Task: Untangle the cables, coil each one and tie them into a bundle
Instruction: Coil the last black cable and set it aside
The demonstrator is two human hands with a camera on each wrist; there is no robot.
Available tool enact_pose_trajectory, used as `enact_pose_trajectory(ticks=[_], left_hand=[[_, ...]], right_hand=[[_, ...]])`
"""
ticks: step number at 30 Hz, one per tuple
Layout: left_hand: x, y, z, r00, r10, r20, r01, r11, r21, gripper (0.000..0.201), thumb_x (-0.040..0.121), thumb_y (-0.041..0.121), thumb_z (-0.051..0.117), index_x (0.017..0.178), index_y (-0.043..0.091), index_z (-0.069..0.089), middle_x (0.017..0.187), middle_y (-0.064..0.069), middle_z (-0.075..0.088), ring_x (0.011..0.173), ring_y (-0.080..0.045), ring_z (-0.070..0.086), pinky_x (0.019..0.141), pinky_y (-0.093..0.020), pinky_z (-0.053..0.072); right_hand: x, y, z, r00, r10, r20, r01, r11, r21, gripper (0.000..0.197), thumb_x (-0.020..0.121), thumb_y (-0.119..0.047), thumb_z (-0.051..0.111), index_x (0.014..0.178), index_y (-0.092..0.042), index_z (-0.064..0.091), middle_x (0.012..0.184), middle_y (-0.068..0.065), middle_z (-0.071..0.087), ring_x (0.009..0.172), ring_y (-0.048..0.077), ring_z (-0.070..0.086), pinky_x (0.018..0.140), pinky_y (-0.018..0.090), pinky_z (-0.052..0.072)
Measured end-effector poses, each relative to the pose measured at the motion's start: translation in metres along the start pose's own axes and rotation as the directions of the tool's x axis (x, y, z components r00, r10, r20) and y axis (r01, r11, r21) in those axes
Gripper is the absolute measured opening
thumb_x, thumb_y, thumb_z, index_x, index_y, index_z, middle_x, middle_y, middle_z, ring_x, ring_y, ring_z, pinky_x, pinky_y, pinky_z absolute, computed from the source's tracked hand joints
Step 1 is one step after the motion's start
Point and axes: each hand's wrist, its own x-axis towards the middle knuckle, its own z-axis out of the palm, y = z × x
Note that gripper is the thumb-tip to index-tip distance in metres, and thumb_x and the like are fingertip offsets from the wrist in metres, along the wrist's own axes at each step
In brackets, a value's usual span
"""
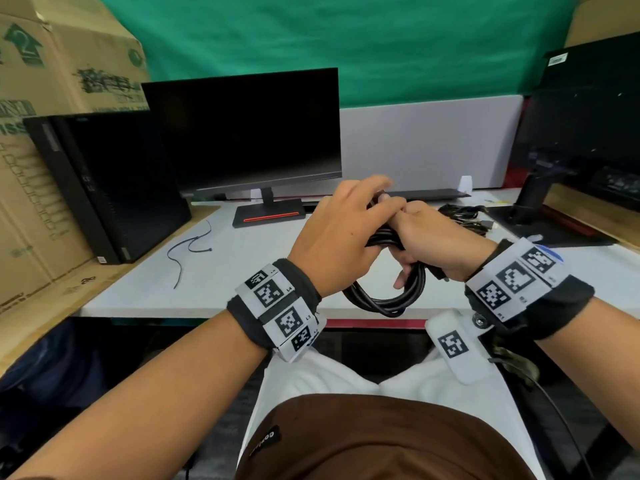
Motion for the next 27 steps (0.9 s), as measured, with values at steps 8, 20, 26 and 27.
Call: enact_pose_trajectory(ticks=[8,20,26,27], left_hand=[[0.007,-0.011,-0.010,0.998,-0.060,-0.007,0.060,0.997,0.045,0.037,0.088,0.024,0.069,0.123,0.014,0.064,0.111,-0.001,0.066,0.114,-0.025,0.054,0.091,-0.044,0.044],[0.008,-0.024,-0.021,0.886,-0.408,0.218,0.462,0.752,-0.470,0.022,0.084,0.021,0.073,0.066,0.010,0.066,0.051,0.002,0.064,0.042,-0.003,0.052,0.043,-0.012,0.036],[0.006,-0.024,-0.022,0.890,-0.331,0.313,0.449,0.521,-0.726,0.026,0.087,0.019,0.071,0.069,0.002,0.064,0.059,-0.004,0.059,0.050,-0.014,0.051,0.048,-0.019,0.041],[0.006,-0.024,-0.021,0.888,-0.320,0.330,0.453,0.481,-0.750,0.024,0.086,0.017,0.071,0.070,0.000,0.062,0.061,-0.007,0.057,0.051,-0.015,0.049,0.048,-0.020,0.040]], right_hand=[[-0.002,-0.005,-0.001,0.988,-0.095,-0.120,0.076,0.985,-0.152,0.055,0.099,-0.046,0.044,0.065,-0.004,0.051,0.042,-0.001,0.043,0.061,0.043,0.069,0.042,0.022,0.030],[-0.009,-0.011,-0.009,0.891,-0.454,-0.016,0.416,0.831,-0.368,0.021,0.095,-0.038,0.060,0.092,-0.018,0.064,0.060,-0.013,0.053,0.057,0.016,0.052,0.062,0.054,0.054],[-0.015,-0.014,-0.007,0.831,-0.556,-0.008,0.510,0.768,-0.387,0.035,0.096,-0.051,0.045,0.088,-0.020,0.060,0.066,-0.002,0.066,0.053,0.015,0.064,0.056,0.036,0.052],[-0.015,-0.013,-0.007,0.822,-0.569,-0.003,0.522,0.757,-0.393,0.036,0.096,-0.052,0.044,0.087,-0.021,0.061,0.066,-0.002,0.068,0.054,0.012,0.065,0.054,0.029,0.050]])
